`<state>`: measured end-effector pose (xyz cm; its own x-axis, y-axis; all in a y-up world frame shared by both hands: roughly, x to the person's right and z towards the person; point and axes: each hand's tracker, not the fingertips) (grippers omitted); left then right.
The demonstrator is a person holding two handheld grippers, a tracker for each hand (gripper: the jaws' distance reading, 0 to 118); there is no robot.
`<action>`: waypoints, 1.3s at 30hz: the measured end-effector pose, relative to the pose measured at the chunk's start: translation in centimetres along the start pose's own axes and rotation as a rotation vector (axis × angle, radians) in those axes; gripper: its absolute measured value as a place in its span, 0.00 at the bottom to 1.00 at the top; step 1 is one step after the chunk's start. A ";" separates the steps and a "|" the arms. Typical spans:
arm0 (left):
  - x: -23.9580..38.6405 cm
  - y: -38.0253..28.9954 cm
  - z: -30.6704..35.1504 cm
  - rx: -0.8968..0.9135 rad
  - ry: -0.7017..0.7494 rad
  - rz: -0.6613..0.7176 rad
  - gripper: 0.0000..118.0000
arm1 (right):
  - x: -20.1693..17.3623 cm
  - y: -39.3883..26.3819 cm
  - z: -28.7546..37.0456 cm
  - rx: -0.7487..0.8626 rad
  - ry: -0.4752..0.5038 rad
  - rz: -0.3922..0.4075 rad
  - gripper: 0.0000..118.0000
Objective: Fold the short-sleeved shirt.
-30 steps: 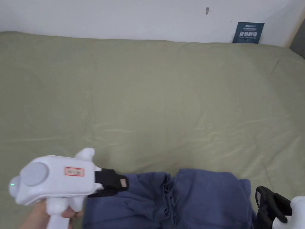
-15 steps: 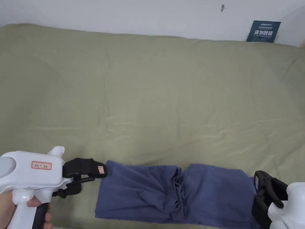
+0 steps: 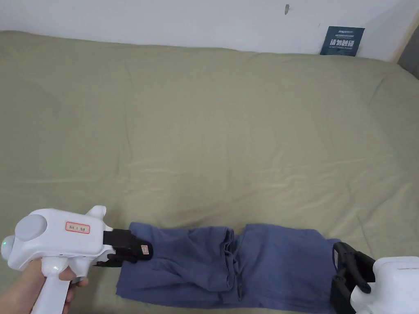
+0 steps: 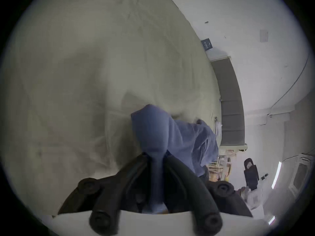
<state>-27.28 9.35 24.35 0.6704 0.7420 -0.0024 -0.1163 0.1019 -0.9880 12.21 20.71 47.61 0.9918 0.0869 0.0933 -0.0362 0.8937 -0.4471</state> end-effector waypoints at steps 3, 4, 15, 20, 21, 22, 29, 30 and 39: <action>0.1 -0.3 1.9 0.064 -0.028 0.048 0.06 | 0.2 0.1 0.4 0.007 0.000 -0.006 0.00; 0.1 -0.2 2.7 0.080 -0.034 0.055 0.06 | 0.2 0.1 0.4 0.009 0.001 -0.009 0.00; 4.3 -2.1 13.6 0.274 0.284 -0.048 0.06 | 0.1 0.8 0.1 0.053 0.037 -0.012 0.00; 10.9 -2.6 10.1 0.236 0.281 -0.156 0.06 | 0.3 1.2 0.6 0.076 0.035 -0.029 0.00; 12.4 -2.8 9.0 0.218 0.267 -0.182 0.06 | 0.4 1.1 0.8 0.078 0.034 -0.029 0.00; 13.3 -2.9 7.9 0.208 0.260 -0.183 0.06 | 0.5 1.0 1.0 0.080 0.030 -0.028 0.00; 19.8 -4.8 -2.4 0.056 0.330 -0.349 0.06 | 1.8 0.3 1.3 0.056 0.012 -0.054 0.00; 19.6 -4.7 -3.9 0.054 0.336 -0.344 0.06 | 1.9 0.2 1.2 0.054 0.008 -0.056 0.00; 19.6 -5.1 -11.9 -0.005 0.232 -0.332 0.97 | 3.3 -0.6 1.0 0.020 -0.026 -0.082 0.00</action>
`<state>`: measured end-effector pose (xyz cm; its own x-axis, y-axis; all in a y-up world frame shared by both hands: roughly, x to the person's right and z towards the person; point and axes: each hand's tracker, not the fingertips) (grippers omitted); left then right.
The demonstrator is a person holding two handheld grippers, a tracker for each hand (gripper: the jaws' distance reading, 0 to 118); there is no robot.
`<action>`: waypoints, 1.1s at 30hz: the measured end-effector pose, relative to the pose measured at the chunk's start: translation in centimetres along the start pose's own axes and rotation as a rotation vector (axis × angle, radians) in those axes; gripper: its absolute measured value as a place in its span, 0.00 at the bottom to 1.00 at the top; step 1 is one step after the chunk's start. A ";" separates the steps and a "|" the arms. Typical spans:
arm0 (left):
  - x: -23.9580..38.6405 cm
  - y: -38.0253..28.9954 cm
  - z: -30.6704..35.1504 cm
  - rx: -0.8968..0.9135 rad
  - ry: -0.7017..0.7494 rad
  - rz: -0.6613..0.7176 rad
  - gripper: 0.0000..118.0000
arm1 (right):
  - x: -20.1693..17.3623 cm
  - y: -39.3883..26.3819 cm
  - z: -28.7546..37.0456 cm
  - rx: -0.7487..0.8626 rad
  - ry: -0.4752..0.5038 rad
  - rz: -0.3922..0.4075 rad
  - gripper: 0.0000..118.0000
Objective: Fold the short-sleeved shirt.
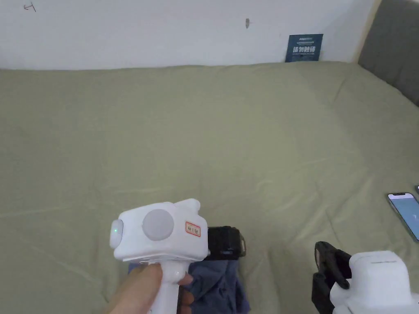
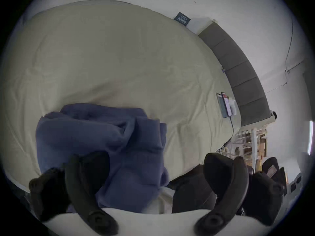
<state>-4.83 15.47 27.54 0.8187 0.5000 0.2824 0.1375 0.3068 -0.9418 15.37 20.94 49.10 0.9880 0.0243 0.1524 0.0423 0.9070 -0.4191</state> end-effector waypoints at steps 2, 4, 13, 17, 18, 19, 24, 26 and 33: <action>-0.7 -0.1 1.4 0.025 -0.009 -0.009 0.96 | 0.2 -0.1 -0.1 -0.002 -0.005 -0.002 0.00; -1.9 -0.2 3.6 0.090 -0.059 0.011 0.92 | 0.2 -0.2 -0.3 -0.008 -0.006 -0.003 0.00; -7.8 -2.2 2.1 0.036 -0.295 0.147 0.01 | -0.5 -0.9 -1.0 -0.048 0.022 -0.021 0.00; -8.0 -4.4 -3.2 -0.057 -0.373 0.161 0.01 | -0.6 -1.4 -1.5 -0.077 0.019 -0.017 0.00; -8.1 -4.9 -4.3 -0.068 -0.364 0.155 0.01 | -0.5 -1.5 -1.6 -0.085 0.021 -0.017 0.00; -8.0 -5.4 -5.5 -0.081 -0.368 0.154 0.01 | -0.5 -1.6 -1.7 -0.091 0.019 -0.019 0.00; -7.7 -5.5 -5.3 -0.067 -0.394 0.156 0.01 | -0.3 -2.1 -2.5 -0.131 0.028 -0.025 0.00; -7.3 -5.0 -3.6 -0.048 -0.364 0.092 0.01 | -0.4 -2.0 -3.2 -0.152 0.064 -0.033 0.00; -9.5 -4.0 5.9 0.121 -0.321 0.039 0.01 | -1.7 -2.0 -10.3 -0.359 0.525 -0.279 0.00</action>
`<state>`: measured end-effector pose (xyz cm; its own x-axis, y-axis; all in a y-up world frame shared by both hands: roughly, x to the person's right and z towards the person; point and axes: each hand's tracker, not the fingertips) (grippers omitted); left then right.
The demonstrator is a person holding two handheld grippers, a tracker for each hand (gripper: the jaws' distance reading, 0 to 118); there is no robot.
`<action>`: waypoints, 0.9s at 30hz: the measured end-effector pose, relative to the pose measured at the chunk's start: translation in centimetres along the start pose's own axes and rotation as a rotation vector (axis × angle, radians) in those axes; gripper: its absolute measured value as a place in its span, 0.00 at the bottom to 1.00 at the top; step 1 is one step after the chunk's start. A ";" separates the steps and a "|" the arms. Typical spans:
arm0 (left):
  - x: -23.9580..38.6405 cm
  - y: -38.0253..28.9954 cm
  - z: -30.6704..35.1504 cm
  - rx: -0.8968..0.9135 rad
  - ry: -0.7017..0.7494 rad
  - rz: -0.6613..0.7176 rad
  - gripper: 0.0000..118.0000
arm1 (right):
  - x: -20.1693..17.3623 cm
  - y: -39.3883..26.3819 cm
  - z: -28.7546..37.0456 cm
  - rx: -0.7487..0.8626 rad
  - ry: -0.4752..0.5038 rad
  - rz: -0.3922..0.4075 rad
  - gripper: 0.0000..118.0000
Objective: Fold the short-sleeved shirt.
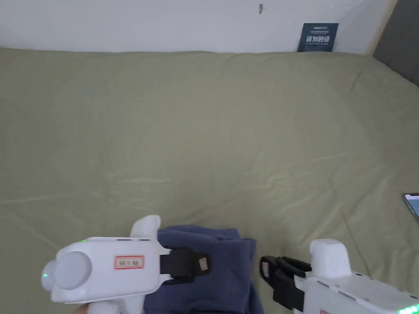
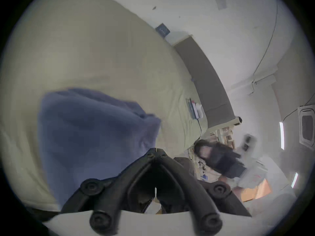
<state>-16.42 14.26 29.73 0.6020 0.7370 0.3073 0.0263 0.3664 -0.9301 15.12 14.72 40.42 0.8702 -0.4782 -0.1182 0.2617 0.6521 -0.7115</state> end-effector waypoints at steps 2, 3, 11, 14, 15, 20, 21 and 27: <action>-0.9 0.5 2.4 0.039 0.030 0.002 0.01 | 1.4 0.5 -3.0 -0.074 0.156 -0.106 0.00; -1.5 0.6 3.5 0.051 0.059 -0.006 0.01 | 2.2 0.6 -4.6 -0.118 0.236 -0.145 0.00; -7.5 2.1 6.4 0.039 0.174 0.060 0.01 | 7.0 -0.2 -12.7 -0.316 0.323 -0.290 0.00; -9.3 2.5 5.5 -0.024 0.179 0.082 0.05 | 9.9 -0.7 -13.9 -0.342 0.473 -0.471 0.00; -9.9 2.6 5.2 -0.043 0.148 0.090 0.26 | 10.4 -0.9 -14.1 -0.349 0.502 -0.484 0.00; -11.5 3.1 2.0 -0.098 -0.081 0.180 0.96 | 10.6 -1.1 -14.3 -0.354 0.525 -0.489 0.00; -11.8 3.2 1.0 -0.131 -0.122 0.202 0.95 | 10.8 -1.3 -14.4 -0.352 0.535 -0.499 0.00; -11.6 3.5 -2.6 -0.130 -0.091 0.190 0.37 | 11.0 -1.4 -14.4 -0.351 0.556 -0.533 0.00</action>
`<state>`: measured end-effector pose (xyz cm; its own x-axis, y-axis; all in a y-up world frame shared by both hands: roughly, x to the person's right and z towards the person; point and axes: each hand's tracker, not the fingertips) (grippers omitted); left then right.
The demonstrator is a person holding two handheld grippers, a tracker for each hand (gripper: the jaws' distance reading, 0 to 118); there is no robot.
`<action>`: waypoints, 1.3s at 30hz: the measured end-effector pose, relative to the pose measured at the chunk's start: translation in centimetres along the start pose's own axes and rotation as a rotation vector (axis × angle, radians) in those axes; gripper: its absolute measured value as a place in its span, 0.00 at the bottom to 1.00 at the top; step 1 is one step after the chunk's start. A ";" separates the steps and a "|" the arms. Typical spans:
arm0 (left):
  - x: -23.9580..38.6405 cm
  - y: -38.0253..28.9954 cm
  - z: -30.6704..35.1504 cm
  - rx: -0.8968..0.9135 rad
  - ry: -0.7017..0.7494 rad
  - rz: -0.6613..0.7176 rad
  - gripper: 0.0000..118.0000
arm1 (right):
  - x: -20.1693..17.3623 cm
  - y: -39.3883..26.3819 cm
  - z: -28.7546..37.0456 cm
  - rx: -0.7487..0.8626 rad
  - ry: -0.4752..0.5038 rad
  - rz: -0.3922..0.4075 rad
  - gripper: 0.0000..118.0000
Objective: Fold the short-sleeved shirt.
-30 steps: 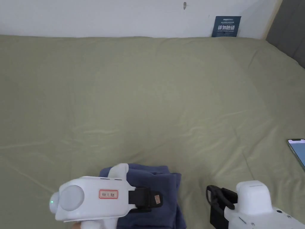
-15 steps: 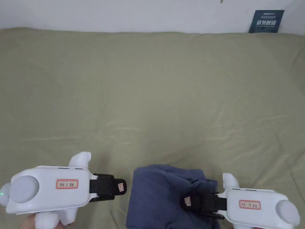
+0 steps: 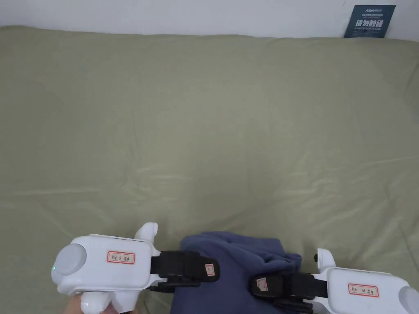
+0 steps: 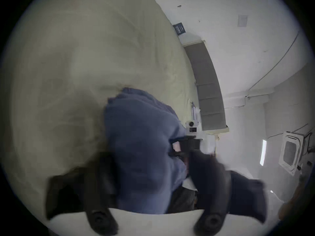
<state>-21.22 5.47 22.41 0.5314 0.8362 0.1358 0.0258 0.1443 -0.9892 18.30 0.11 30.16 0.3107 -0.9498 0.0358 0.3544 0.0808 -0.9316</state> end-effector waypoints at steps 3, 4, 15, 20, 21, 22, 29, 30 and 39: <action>-0.1 -0.3 0.1 0.003 0.058 -0.010 0.25 | -1.5 0.0 0.2 0.001 -0.091 0.046 0.00; 0.6 -0.5 0.6 0.008 0.056 -0.013 0.25 | -2.4 -0.2 0.3 0.006 -0.113 0.070 0.00; -0.9 0.6 19.0 0.189 0.199 -0.007 0.25 | -10.8 -1.8 1.5 0.044 -0.181 0.306 0.00; -5.9 2.0 31.3 0.263 0.386 0.070 0.25 | -11.8 -1.6 -0.1 0.043 -0.170 0.318 0.00; -7.0 2.7 33.5 0.270 0.421 0.063 0.25 | -11.9 -1.5 -0.5 0.041 -0.173 0.315 0.00; -7.8 3.5 35.2 0.262 0.454 0.060 0.25 | -12.0 -1.5 -1.0 0.033 -0.179 0.318 0.00; -12.1 9.1 40.0 0.194 0.536 0.070 0.25 | -11.7 -0.7 -2.5 0.035 -0.230 0.330 0.00; -12.5 9.6 40.1 0.189 0.546 0.077 0.25 | -11.6 -0.6 -2.6 0.040 -0.231 0.329 0.00; -12.8 9.1 40.6 0.228 0.646 0.045 0.97 | -10.4 0.2 -2.9 0.064 -0.226 0.291 0.00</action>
<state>-62.16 17.60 13.93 0.9282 0.3705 -0.0355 -0.1496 0.2839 -0.9471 12.55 9.16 28.58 0.5911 -0.7941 -0.1418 0.2748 0.3635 -0.8902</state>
